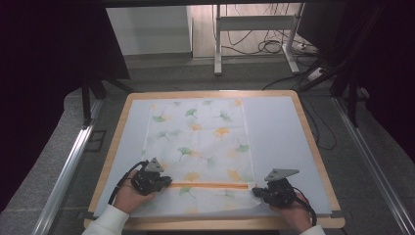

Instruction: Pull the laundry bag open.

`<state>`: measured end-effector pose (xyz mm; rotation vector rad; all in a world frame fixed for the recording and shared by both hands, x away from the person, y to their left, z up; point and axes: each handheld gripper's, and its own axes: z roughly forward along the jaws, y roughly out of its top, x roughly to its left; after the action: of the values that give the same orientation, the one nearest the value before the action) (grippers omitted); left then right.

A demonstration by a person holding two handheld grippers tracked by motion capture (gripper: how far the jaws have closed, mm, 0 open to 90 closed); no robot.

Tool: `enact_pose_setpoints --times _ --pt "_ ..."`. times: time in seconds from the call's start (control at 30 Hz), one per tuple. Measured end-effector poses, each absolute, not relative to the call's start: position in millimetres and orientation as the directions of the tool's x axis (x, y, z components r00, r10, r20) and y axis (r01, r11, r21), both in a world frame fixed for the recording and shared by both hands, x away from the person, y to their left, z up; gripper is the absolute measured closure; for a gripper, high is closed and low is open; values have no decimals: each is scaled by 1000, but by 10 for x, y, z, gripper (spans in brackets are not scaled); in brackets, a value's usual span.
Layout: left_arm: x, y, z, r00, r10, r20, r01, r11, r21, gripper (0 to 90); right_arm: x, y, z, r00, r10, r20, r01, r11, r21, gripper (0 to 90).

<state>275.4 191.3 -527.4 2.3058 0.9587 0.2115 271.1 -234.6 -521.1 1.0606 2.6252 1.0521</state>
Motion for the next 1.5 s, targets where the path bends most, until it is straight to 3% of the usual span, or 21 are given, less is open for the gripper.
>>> enact_pose_setpoints --times 1.5 --pt "2537 2605 -5297 594 801 -74 662 -435 611 848 2714 -2346 -5211 -748 649 140 565 513 646 896"
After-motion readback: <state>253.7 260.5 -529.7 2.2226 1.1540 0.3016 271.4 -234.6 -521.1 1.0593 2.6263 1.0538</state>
